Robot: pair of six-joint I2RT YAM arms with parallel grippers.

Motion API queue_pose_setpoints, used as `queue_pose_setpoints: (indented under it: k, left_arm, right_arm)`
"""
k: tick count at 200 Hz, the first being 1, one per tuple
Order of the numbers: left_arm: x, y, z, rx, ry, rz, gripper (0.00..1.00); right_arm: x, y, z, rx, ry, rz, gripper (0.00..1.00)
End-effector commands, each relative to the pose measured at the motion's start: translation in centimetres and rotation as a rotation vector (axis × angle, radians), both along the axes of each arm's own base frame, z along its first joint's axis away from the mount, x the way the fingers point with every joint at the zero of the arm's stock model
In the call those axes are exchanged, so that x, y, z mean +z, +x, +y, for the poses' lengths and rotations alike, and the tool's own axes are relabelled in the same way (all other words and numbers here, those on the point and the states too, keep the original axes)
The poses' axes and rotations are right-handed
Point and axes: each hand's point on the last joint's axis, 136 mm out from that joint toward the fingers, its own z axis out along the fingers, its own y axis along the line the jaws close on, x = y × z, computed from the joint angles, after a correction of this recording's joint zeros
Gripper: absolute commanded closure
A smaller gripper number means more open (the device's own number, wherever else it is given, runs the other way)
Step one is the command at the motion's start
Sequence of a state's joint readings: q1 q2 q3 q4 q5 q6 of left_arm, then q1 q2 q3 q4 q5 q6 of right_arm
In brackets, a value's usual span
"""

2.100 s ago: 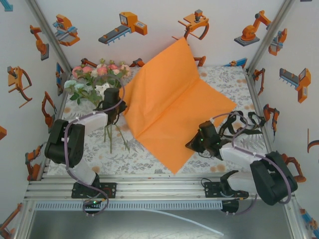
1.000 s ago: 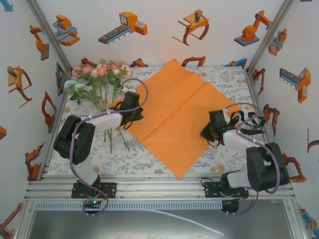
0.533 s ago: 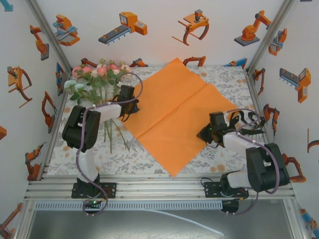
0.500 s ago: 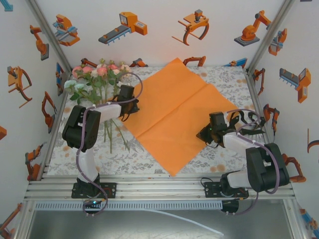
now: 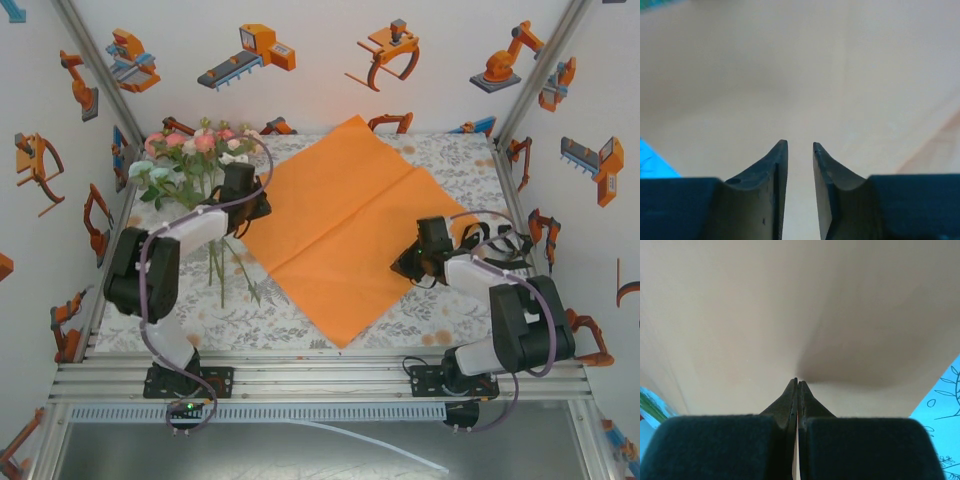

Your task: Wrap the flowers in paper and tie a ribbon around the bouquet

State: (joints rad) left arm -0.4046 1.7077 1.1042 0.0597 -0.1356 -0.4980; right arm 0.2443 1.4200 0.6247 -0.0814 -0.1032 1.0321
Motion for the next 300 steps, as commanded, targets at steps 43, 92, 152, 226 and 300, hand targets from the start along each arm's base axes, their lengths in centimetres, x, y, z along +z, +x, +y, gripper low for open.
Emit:
queue_pose_setpoints:
  k: [43, 92, 152, 226, 300]
  left_arm:
    - [3.6, -0.9, 12.4, 0.272, 0.315, 0.024, 0.52]
    - [-2.1, -1.1, 18.3, 0.423, 0.095, 0.207, 0.55]
    - [-5.9, 0.7, 18.6, 0.407, 0.045, 0.263, 0.56]
    - [-6.7, 0.7, 19.1, 0.431, -0.008, 0.28, 0.78]
    - [-1.1, -0.4, 19.5, 0.433, 0.005, 0.181, 1.0]
  right_arm:
    - [9.3, 3.5, 2.3, 0.139, -0.028, -0.226, 0.84]
    - [10.5, 2.7, 5.3, 0.284, -0.014, -0.26, 0.68]
    - [9.5, 2.3, 5.5, 0.3, -0.007, -0.239, 0.67]
    - [10.0, 2.2, 5.6, 0.295, -0.005, -0.244, 0.67]
    - [10.7, 2.3, 5.9, 0.304, 0.0, -0.258, 0.66]
